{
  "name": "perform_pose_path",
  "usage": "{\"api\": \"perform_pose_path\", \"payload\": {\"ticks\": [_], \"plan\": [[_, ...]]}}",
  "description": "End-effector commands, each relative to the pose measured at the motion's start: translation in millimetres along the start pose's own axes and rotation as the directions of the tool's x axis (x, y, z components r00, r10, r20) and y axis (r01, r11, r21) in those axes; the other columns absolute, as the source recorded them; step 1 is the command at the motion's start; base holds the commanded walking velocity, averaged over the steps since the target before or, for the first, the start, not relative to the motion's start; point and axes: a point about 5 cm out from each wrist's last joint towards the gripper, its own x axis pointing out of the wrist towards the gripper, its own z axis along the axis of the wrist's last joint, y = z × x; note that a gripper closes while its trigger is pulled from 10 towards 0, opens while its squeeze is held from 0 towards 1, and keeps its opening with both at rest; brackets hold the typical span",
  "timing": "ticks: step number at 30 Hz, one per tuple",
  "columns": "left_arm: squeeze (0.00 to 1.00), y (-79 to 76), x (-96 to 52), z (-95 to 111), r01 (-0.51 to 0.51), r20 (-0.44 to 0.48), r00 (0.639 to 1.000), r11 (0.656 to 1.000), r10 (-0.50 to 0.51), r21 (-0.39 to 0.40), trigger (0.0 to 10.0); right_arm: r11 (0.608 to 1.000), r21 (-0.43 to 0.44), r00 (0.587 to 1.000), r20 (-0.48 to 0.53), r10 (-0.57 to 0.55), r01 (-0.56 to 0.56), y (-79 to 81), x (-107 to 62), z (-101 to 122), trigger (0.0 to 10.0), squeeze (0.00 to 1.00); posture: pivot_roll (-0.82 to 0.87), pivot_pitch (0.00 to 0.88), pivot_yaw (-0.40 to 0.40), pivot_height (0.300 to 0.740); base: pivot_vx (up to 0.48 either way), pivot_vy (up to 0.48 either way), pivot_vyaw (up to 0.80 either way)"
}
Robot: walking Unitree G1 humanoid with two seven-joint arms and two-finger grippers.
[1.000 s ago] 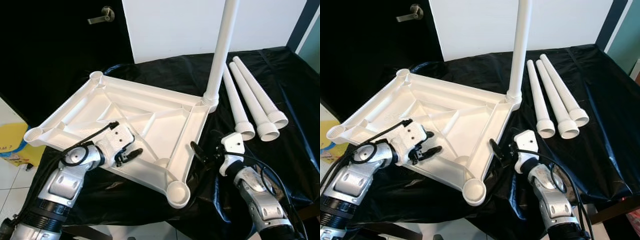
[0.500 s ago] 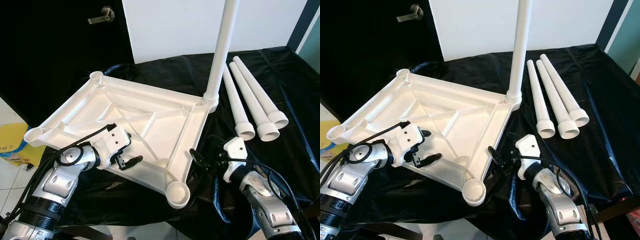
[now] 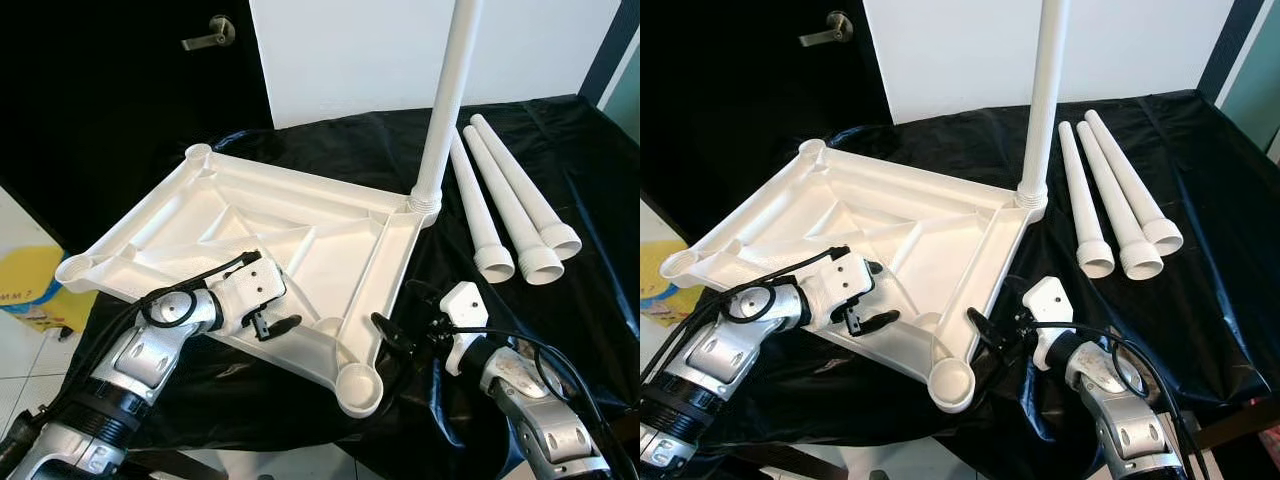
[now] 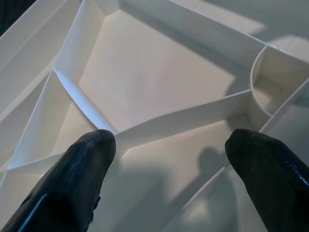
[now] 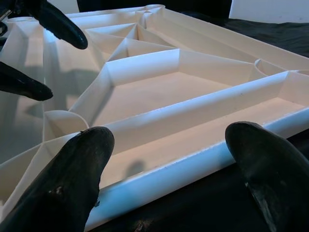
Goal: Building children table
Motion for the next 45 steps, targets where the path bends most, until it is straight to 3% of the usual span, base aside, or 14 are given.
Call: {"api": "perform_pose_path", "payload": {"ticks": [1, 2, 4, 8, 11, 13, 16, 20, 26, 28, 32, 34, 45], "plan": [[0.0, -16.0, 0.9, -7, 0.218, -0.003, 0.976, 0.974, -0.219, -0.056, 10.0, 1.0, 0.006, 1.0, -0.017, -0.001, 0.001, 1.5, -3.3, -2, 10.0, 0.0, -0.16, 0.035, 0.087, 0.74, 0.0, 0.0, 0.0], [0.0, -16.0, 0.9, -7, 0.218, -0.003, 0.976, 0.974, -0.219, -0.056, 10.0, 1.0, 0.006, 1.0, -0.017, -0.001, 0.001, 1.5, -3.3, -2, 10.0, 0.0, -0.16, 0.035, 0.087, 0.74, 0.0, 0.0, 0.0], [0.0, -5.0, -8.7, 4, 0.17, 0.092, 0.983, 0.98, -0.161, -0.099, 10.0, 1.0, 0.007, 1.0, -0.021, -0.016, 0.016, 0.5, -6.3, -3, 10.0, 0.0, -0.16, 0.037, 0.091, 0.74, 0.0, 0.0, 0.0], [0.0, -1.6, -14.9, 9, 0.158, 0.145, 0.98, 0.979, -0.139, -0.126, 10.0, 1.0, 0.009, 1.0, -0.026, -0.017, 0.017, 2.1, -7.8, -4, 10.0, 0.0, -0.17, 0.038, 0.094, 0.74, 0.0, 0.0, 0.0], [0.0, -6.4, -19.4, 14, 0.186, 0.193, 0.968, 0.973, -0.159, -0.134, 10.0, 1.0, 0.018, 0.999, -0.032, -0.015, 0.016, 4.3, -9.2, -5, 10.0, 0.0, -0.17, 0.036, 0.094, 0.74, 0.0, 0.0, 0.0], [0.0, -18.4, -20.5, 20, 0.25, 0.229, 0.949, 0.96, -0.217, -0.127, 10.0, 1.0, 0.019, 0.999, -0.035, -0.015, 0.016, 4.3, -9.7, -6, 10.0, 0.0, -0.16, 0.036, 0.093, 0.74, 0.0, 0.0, 0.0], [0.0, -23.7, -20.1, 21, 0.276, 0.234, 0.941, 0.953, -0.243, -0.123, 10.0, 1.0, 0.018, 0.999, -0.036, -0.015, 0.016, 3.6, -9.7, -6, 10.0, 0.0, -0.16, 0.034, 0.089, 0.74, 0.0, 0.0, 0.0], [0.0, -30.8, -6.9, 5, 0.288, 0.113, 0.955, 0.951, -0.276, -0.111, 10.0, 1.0, 0.007, 0.999, -0.035, -0.016, 0.016, -0.8, -7.1, -4, 10.0, 0.0, -0.16, 0.03, 0.086, 0.74, 0.0, 0.0, 0.0], [0.0, -26.8, -2.7, -1, 0.252, 0.063, 0.967, 0.959, -0.246, -0.13, 10.0, 1.0, 0.004, 0.999, -0.034, -0.016, 0.016, -0.9, -6.5, -4, 10.0, 0.0, -0.16, 0.029, 0.087, 0.74, 0.0, 0.0, 0.0], [0.0, -16.9, 4.1, -16, 0.154, -0.059, 0.984, 0.975, -0.165, -0.159, 10.0, 1.0, 0.003, 0.999, -0.035, -0.016, 0.016, 0.0, -6.1, -3, 10.0, 0.0, -0.16, 0.025, 0.092, 0.74, 0.0, 0.0, 0.0], [0.0, -16.9, 4.1, -16, 0.154, -0.059, 0.984, 0.975, -0.165, -0.159, 10.0, 1.0, 0.003, 0.999, -0.035, -0.016, 0.016, 0.0, -6.1, -3, 10.0, 0.0, -0.16, 0.025, 0.092, 0.74, 0.0, 0.0, 0.0], [0.0, -8.0, 7.3, -29, 0.075, -0.176, 0.979, 0.985, -0.102, -0.154, 10.0, 1.0, 0.001, 0.999, -0.037, -0.02, 0.02, 0.8, -5.9, -4, 10.0, 0.0, -0.17, 0.022, 0.095, 0.74, 0.0, 0.0, 0.0], [0.0, -1.7, 9.3, -40, 0.044, -0.263, 0.961, 0.988, -0.083, -0.149, 10.0, 1.0, -0.006, 0.999, -0.04, -0.027, 0.026, -0.6, -5.1, -4, 10.0, 0.0, -0.17, 0.014, 0.102, 0.74, 0.0, 0.0, 0.0]]}}
